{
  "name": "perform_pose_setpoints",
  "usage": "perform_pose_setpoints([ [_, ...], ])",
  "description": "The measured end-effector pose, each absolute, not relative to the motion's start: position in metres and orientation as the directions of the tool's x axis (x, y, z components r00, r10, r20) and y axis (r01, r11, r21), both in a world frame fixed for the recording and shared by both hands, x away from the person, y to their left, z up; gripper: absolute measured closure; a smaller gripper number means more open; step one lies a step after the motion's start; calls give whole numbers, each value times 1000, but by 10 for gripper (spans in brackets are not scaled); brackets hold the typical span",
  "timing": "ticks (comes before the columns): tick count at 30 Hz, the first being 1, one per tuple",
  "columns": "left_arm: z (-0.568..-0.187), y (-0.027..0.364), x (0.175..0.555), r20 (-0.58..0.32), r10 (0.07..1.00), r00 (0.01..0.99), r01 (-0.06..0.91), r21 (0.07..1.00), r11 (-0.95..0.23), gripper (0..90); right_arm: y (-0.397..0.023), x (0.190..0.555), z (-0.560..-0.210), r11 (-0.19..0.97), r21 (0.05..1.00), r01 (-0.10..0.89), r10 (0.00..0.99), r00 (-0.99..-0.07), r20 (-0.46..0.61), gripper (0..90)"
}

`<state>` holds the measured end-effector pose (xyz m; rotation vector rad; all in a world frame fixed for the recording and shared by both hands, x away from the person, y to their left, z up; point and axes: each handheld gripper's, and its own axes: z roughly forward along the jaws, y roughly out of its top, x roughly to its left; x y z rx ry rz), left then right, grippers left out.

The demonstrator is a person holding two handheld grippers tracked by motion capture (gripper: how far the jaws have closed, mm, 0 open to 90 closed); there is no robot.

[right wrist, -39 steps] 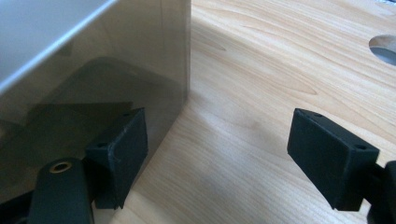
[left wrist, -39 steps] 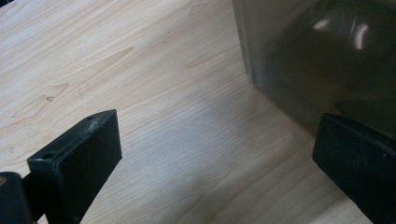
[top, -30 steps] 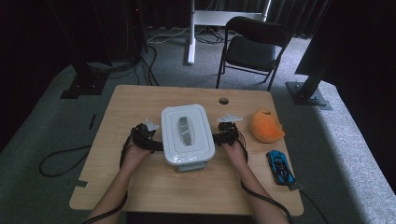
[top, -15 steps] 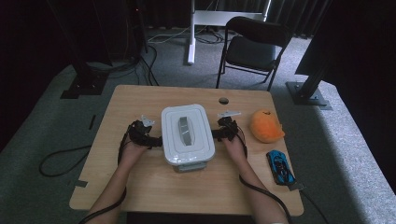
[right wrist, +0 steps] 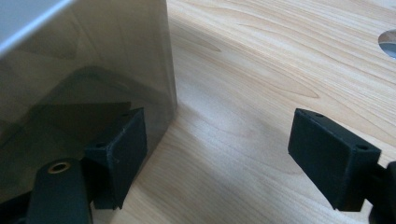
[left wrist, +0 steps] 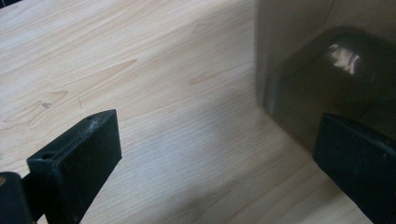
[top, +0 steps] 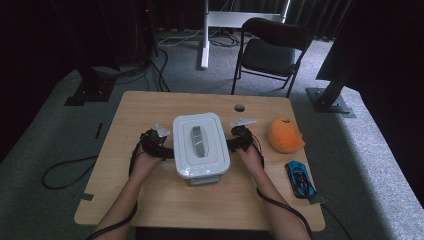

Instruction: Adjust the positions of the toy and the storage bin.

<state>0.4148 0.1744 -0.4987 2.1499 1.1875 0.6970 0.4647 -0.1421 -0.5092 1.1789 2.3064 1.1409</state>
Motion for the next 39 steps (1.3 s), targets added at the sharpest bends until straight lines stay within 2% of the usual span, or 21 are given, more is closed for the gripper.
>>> perform_pose_setpoints([
  [16,-501,163,380,186,849,494,533,707,-465,15,-156,444,-513,337,781,525,753,-648,110,197],
  [39,-498,148,345,228,822,522,498,701,-511,16,-166,432,-513,387,796,466,685,-723,90,213],
])
